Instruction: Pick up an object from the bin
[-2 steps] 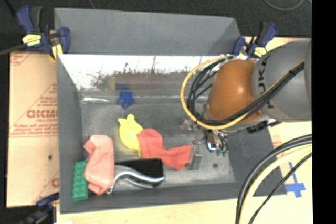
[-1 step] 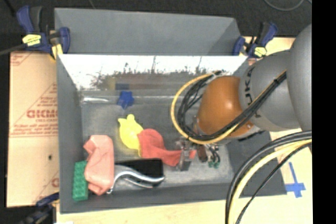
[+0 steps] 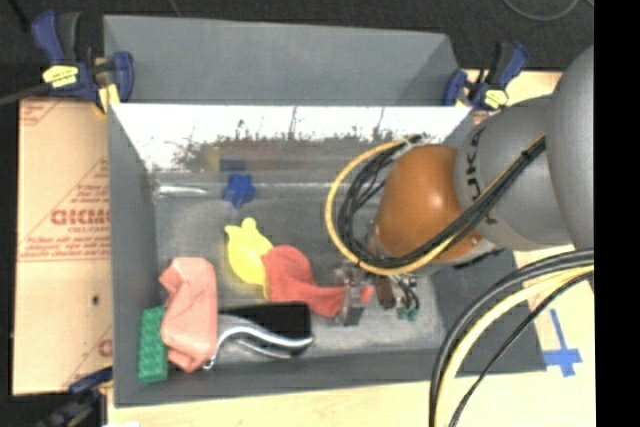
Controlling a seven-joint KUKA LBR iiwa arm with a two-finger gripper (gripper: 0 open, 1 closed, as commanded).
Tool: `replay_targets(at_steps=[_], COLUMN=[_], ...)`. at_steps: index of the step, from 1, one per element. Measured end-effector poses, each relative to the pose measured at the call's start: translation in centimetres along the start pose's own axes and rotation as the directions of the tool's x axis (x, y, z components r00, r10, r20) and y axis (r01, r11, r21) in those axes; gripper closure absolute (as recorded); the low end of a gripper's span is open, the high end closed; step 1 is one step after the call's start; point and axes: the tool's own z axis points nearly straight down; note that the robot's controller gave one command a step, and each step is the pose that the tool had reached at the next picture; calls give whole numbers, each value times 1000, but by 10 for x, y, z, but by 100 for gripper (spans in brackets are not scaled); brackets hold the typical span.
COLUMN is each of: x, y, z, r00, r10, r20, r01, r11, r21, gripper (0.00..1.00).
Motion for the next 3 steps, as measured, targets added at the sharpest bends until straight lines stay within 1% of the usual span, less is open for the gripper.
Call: replay_targets(at_steps=[1,2,3], x=[4,-2,-6], y=[-2,-5,-8], z=[-42,-96,-163], r00=[1000,999,998], r10=[3,33,57], r20=[-9,-3,-6], r01=[-3,-33,-57], r11=[1000,999,998], r21=[0,0,0], gripper=[100,100,100])
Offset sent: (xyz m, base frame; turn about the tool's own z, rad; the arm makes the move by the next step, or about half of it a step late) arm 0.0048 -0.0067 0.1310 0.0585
